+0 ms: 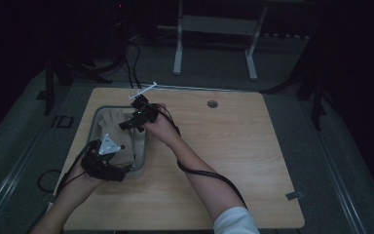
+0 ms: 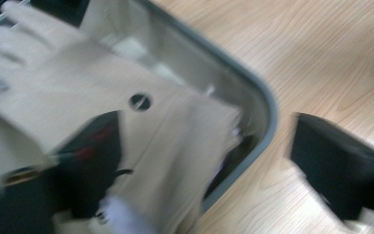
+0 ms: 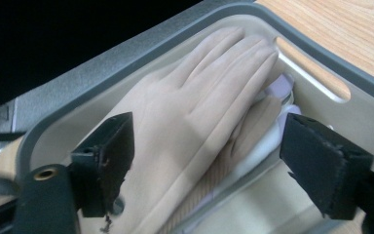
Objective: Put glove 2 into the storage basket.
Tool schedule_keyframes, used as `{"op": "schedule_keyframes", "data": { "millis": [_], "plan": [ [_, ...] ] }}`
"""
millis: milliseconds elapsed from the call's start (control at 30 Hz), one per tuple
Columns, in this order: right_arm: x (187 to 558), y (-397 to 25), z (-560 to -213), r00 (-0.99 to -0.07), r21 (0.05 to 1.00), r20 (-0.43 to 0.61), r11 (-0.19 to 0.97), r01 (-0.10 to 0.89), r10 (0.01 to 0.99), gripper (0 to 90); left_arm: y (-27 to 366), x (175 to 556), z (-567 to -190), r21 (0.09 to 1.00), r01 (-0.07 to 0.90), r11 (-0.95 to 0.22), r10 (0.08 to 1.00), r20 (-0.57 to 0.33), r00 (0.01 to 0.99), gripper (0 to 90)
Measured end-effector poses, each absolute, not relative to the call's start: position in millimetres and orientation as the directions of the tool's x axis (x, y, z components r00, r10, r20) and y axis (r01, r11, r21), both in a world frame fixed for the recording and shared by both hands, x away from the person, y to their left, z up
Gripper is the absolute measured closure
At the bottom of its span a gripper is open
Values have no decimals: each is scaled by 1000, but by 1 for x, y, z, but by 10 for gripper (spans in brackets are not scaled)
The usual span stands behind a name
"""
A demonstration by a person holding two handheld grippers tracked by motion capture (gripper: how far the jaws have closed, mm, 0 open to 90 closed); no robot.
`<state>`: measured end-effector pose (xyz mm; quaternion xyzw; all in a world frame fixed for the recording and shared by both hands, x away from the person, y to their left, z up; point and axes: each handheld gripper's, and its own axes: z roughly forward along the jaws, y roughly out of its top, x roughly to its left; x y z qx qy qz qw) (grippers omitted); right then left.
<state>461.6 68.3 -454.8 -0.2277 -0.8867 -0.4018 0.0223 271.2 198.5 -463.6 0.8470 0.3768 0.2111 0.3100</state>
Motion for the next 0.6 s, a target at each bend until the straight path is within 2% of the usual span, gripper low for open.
{"op": "schedule_keyframes", "data": {
  "millis": [233, 600],
  "plan": [
    [450, 44, -453, -913, 740, 189, 558, 375, 362, 195, 183, 275, -466, 751, 476, -457, 774, 72, 629, 75],
    [441, 4, -457, -916, 751, 154, 558, 352, 371, 182, 153, 281, -471, 757, 462, -462, 735, 36, 677, 75]
  ]
}}
